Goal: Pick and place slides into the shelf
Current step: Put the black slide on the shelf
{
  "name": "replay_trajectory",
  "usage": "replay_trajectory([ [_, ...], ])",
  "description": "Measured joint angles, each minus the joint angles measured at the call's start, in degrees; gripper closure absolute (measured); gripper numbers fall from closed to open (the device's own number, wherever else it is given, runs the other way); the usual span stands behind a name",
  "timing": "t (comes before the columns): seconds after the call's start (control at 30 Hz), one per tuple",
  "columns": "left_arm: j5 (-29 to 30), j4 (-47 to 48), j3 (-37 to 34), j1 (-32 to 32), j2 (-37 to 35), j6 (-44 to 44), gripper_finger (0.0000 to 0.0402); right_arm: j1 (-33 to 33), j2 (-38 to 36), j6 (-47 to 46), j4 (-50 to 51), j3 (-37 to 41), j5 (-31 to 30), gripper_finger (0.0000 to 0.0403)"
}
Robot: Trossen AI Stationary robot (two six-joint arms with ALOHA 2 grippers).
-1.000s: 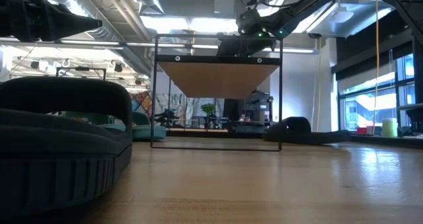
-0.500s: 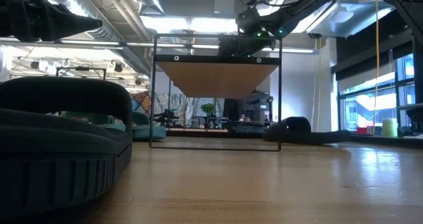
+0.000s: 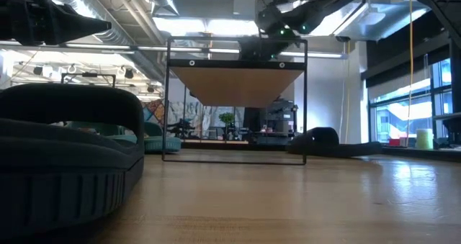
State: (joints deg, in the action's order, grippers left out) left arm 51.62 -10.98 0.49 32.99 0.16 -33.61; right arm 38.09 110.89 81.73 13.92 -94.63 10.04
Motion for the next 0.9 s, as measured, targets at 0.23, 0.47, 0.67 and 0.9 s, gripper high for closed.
replay_trajectory([
  [0.23, 0.0, 0.0, 0.0, 0.0, 0.0, 0.0, 0.0233, 0.0, 0.0, -6.0, 16.4, -9.2, -0.2, 0.0251],
  [0.47, 0.0, 0.0, 0.0, 0.0, 0.0, 0.0, 0.0233, 0.0, 0.0, -19.1, 32.2, -18.0, -7.2, 0.0251],
  [0.67, 0.0, 0.0, 0.0, 0.0, 0.0, -0.1, 0.0233, 0.0, -0.1, -28.5, 45.1, -23.3, -7.4, 0.0251],
  [0.9, 0.0, 0.0, 0.0, 0.0, 0.0, -0.1, 0.0233, 0.4, -0.1, -36.2, 54.2, -23.0, -7.2, 0.0251],
])
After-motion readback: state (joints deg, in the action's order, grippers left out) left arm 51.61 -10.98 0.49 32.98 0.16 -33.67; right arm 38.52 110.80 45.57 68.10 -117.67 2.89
